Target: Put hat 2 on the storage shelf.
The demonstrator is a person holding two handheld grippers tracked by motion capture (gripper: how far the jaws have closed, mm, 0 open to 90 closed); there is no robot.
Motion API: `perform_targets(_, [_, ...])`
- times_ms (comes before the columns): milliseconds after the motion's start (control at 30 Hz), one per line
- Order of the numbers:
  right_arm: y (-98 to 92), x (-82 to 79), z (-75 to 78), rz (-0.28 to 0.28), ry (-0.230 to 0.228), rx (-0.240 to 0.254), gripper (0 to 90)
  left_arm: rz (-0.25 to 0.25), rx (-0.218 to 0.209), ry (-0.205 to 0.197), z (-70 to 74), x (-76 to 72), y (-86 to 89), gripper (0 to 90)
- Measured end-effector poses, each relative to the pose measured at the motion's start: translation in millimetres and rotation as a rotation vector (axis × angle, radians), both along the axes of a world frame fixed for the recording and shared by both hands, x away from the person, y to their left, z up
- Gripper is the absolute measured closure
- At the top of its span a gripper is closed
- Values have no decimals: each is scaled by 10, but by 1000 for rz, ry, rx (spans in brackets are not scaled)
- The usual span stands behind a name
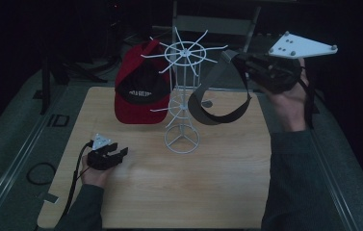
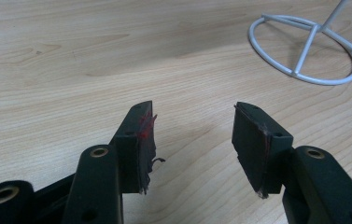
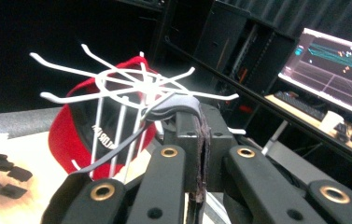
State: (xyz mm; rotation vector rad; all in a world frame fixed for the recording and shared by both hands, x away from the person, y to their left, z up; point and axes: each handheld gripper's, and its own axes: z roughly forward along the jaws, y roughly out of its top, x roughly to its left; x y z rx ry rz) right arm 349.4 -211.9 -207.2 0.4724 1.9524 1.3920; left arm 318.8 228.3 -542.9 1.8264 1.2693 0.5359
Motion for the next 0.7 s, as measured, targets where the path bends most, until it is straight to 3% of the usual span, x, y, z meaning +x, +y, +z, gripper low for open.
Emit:
perform_targets(567, [157, 264, -250, -22, 88, -32, 881, -3, 3, -1, 2, -3, -7, 493])
perform_targets(700, [224, 262, -296, -27, 84, -58, 880, -2, 2, -1, 0, -1, -8, 493])
